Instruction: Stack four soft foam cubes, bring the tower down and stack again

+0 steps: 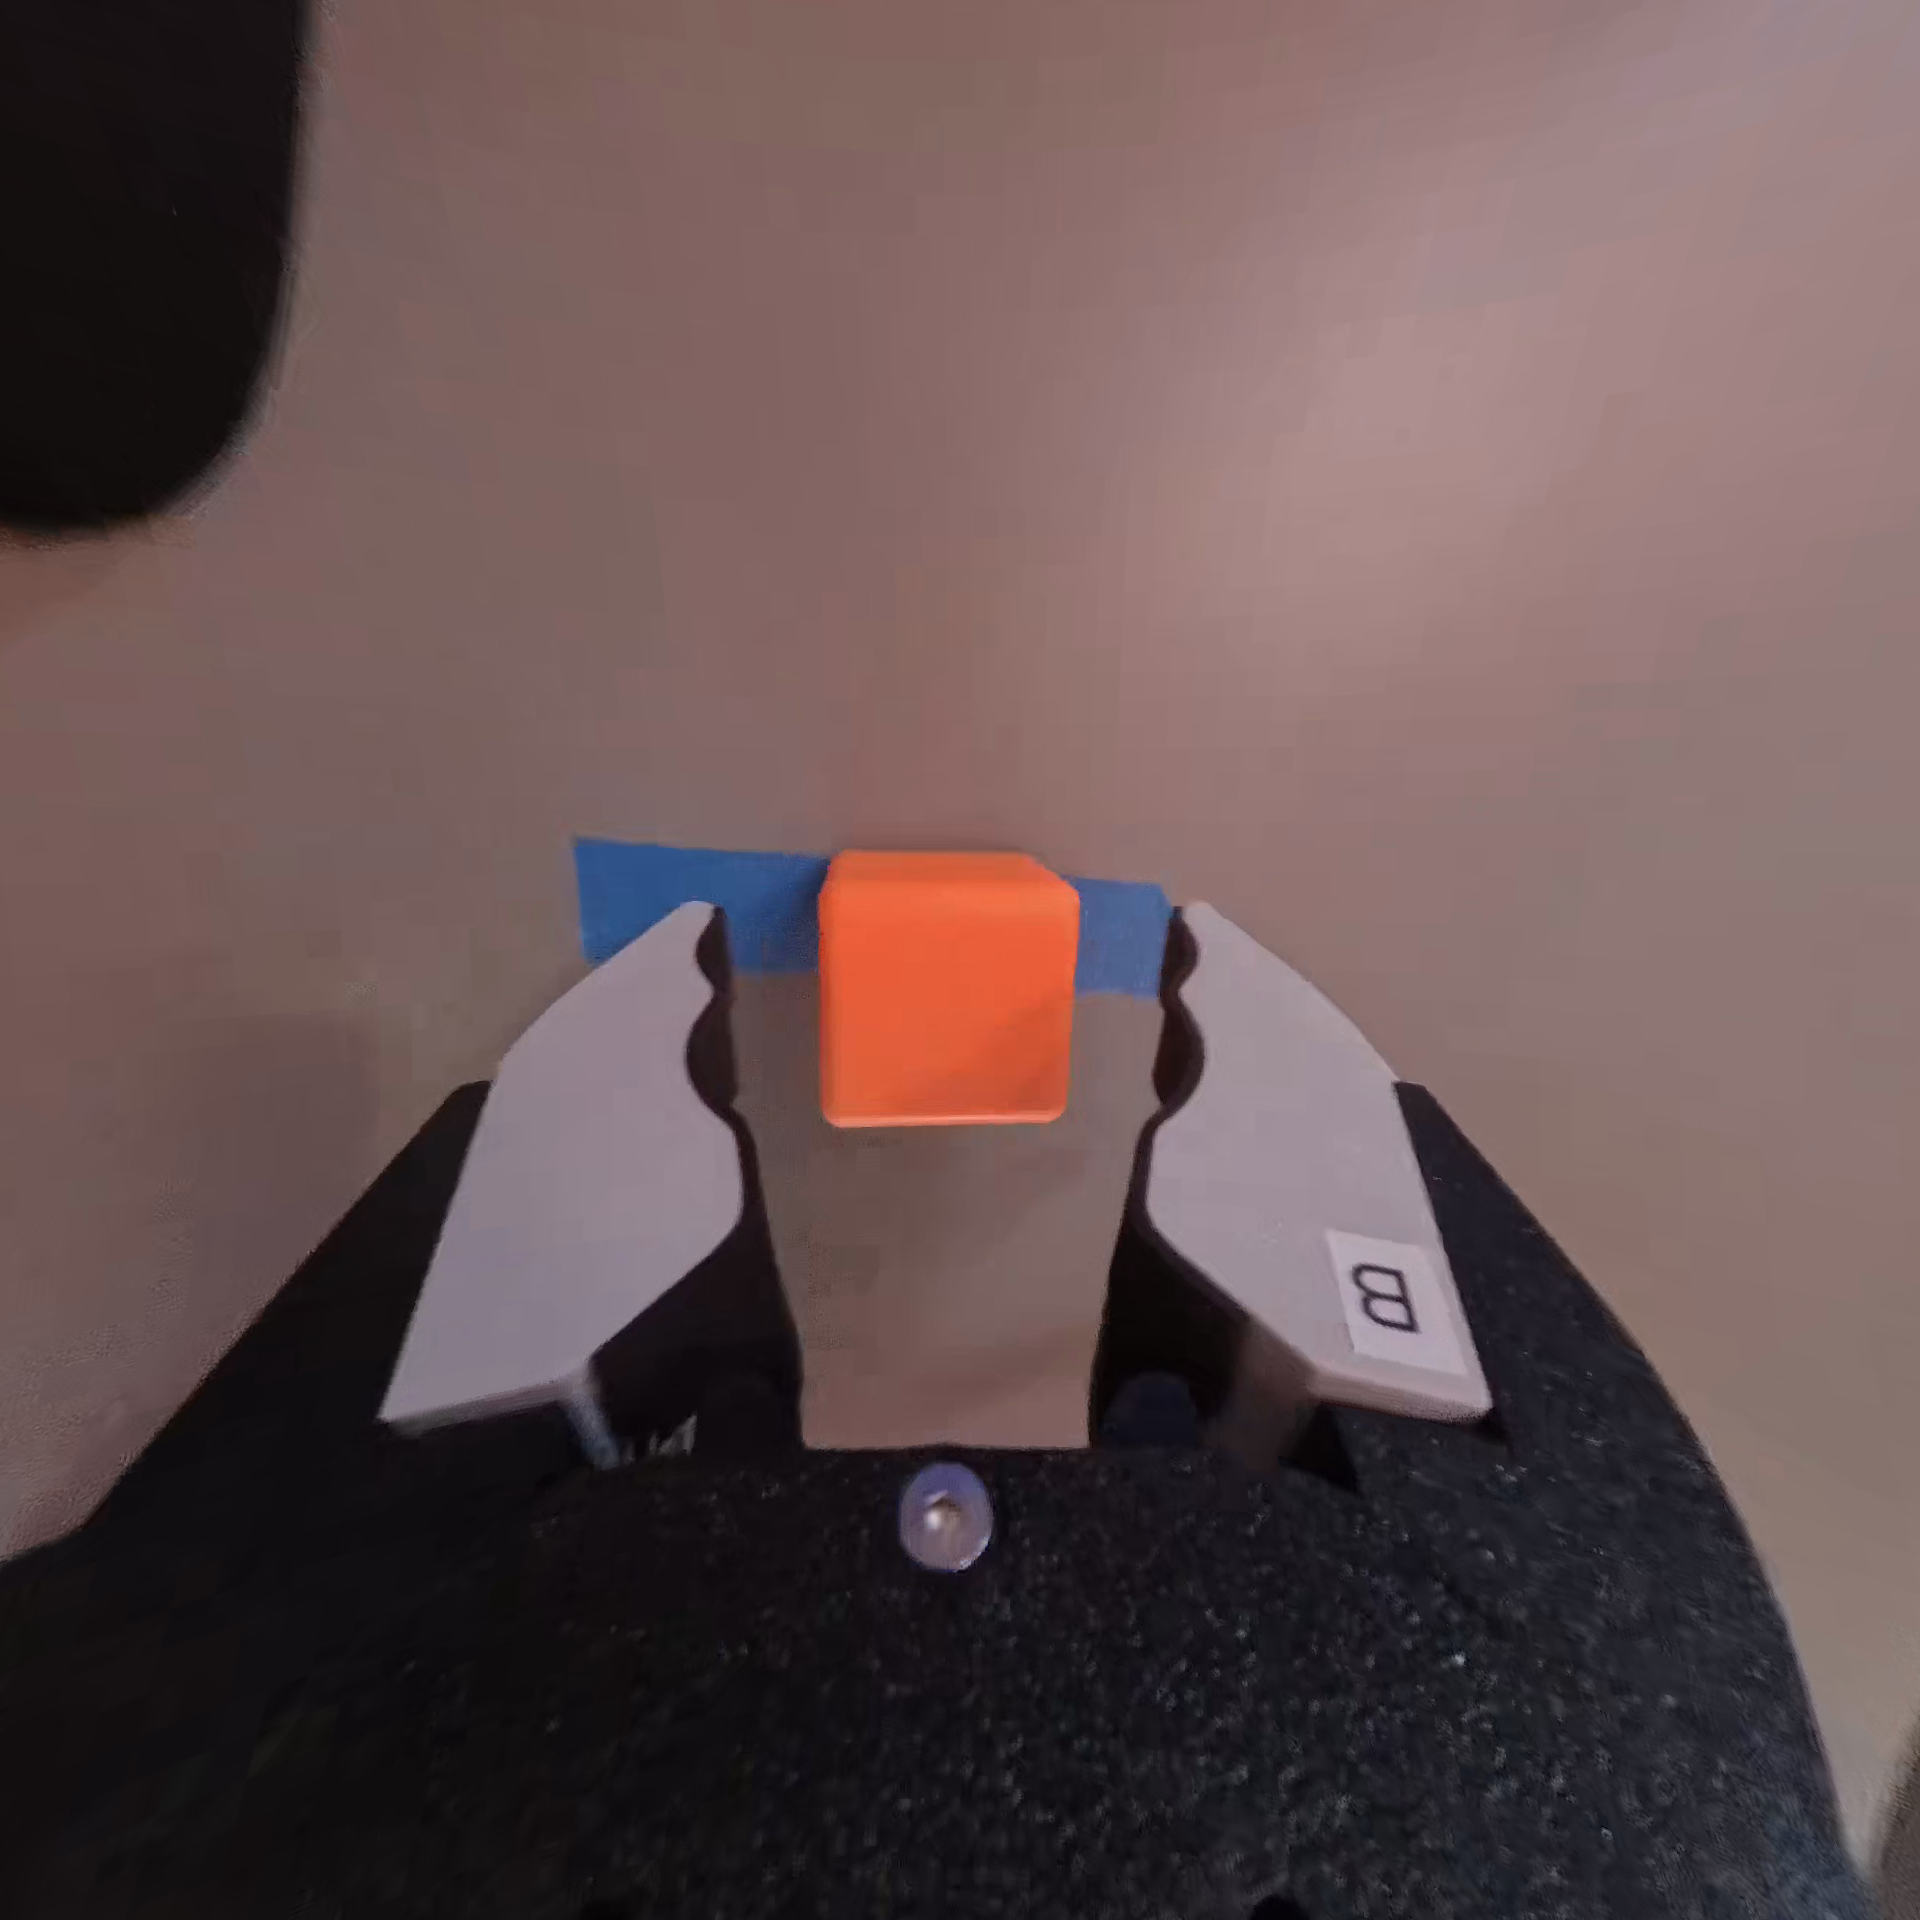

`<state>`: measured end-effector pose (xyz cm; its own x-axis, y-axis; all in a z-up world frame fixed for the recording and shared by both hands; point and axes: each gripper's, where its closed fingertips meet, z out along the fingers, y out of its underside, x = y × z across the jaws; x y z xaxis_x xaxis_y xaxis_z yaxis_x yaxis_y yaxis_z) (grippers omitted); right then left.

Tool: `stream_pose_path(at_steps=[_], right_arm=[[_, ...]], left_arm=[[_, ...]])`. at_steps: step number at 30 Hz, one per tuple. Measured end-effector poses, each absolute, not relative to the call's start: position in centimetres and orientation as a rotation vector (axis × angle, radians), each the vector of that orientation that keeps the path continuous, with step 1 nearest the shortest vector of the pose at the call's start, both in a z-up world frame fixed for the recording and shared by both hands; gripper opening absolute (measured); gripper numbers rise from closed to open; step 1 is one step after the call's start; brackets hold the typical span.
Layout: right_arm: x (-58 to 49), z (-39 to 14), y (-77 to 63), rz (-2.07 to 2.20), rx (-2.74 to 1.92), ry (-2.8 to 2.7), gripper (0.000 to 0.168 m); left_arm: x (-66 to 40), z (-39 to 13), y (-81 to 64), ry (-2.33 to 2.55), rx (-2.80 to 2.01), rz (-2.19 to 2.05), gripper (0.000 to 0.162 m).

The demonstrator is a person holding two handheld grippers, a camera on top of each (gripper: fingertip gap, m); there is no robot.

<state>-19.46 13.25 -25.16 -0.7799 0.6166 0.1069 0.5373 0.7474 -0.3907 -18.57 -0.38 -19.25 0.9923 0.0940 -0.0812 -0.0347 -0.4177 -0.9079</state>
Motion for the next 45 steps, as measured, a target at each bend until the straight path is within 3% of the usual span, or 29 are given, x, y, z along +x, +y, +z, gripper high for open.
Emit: stream_pose_path(at_steps=[1,3,5,11,19,22,30,36,39,45], right_arm=[[-19.6,-24.3,12.9,0.637,-0.898,-2.654,0.089],[-19.2,-23.0,12.6,0.886,-0.885,-2.513,0.105],[-18.4,-23.2,13.2,1.064,-0.905,-2.393,0.107],[-18.4,-25.2,15.0,1.223,-0.923,-2.214,0.082],[-18.4,-26.4,14.4,1.148,-0.897,-2.321,0.071],[-18.4,-26.4,14.4,1.156,-0.892,-2.319,0.049],[-18.3,-26.3,14.3,1.148,-0.870,-2.318,0.049],[-18.2,-26.3,14.2,1.143,-0.861,-2.314,0.049],[-18.2,-26.3,14.2,1.140,-0.858,-2.312,0.049],[-18.3,-26.4,14.2,1.145,-0.867,-2.316,0.049]], left_arm=[[-18.7,-19.2,-0.5,-0.044,-1.992,0.148,0.102],[-18.9,-19.0,-0.7,-0.044,-1.980,0.162,0.102],[-19.2,-18.6,-0.9,-0.033,-1.964,0.181,0.102],[-19.9,-16.4,-0.8,-0.010,-1.894,0.224,0.101],[-19.9,-13.5,-1.6,-0.089,-1.733,0.138,0.097],[-21.5,-13.2,-2.9,-0.134,-1.737,0.207,0.094],[-33.3,-10.7,-7.9,-0.284,-1.884,0.502,0.076],[-45.5,-16.5,-7.6,-0.625,-2.223,0.383,0.078],[-46.5,-19.6,-5.9,-0.696,-2.255,0.300,0.087],[-47.6,-24.5,-5.3,-0.686,-2.437,0.409,0.086]])
